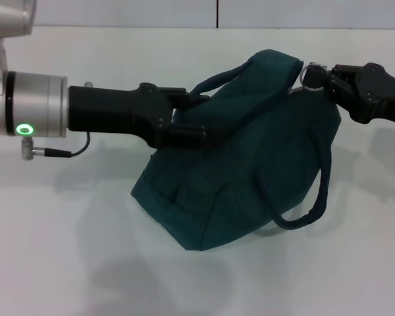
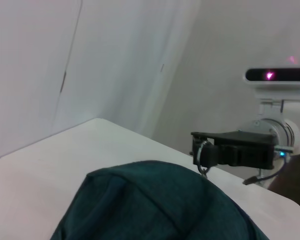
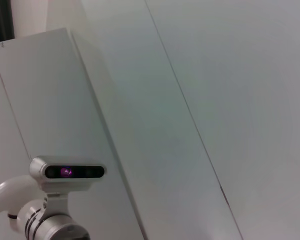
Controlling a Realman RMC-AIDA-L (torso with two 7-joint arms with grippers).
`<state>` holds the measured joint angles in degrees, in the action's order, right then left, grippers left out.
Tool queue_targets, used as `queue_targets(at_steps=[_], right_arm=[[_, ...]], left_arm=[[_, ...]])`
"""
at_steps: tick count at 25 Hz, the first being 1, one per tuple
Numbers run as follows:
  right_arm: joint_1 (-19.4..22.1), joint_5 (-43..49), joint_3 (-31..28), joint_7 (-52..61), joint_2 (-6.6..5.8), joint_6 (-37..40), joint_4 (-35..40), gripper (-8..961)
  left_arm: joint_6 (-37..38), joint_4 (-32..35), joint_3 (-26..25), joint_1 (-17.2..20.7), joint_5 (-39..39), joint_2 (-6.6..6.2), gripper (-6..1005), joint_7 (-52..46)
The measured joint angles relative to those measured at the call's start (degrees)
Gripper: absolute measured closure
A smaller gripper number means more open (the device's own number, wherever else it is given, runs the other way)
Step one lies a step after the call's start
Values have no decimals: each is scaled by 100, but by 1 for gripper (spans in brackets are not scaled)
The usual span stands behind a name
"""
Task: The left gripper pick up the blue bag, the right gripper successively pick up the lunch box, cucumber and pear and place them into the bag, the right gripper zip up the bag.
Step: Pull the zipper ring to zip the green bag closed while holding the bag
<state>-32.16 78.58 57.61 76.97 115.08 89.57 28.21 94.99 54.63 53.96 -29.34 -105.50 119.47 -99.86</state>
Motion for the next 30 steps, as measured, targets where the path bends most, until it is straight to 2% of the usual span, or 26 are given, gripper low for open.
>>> queue_targets(at_steps=[6, 11, 22, 25, 30], right_arm=[[0, -57, -27, -5, 4, 14, 0, 943], [36, -64, -143, -14, -23, -154, 0, 943], [61, -38, -111, -33, 5, -183, 1, 943], [67, -35, -100, -33, 7, -149, 0, 943], [101, -65, -258, -48, 4, -179, 1, 943]], left_arm=[[-25, -12, 76, -29, -19, -2, 361, 213], [29, -111, 213, -33, -16, -16, 603, 596], [47, -208, 231, -48, 10, -43, 837, 721], [52, -208, 231, -47, 10, -38, 945, 726], [402, -215, 211, -46, 10, -77, 945, 932]])
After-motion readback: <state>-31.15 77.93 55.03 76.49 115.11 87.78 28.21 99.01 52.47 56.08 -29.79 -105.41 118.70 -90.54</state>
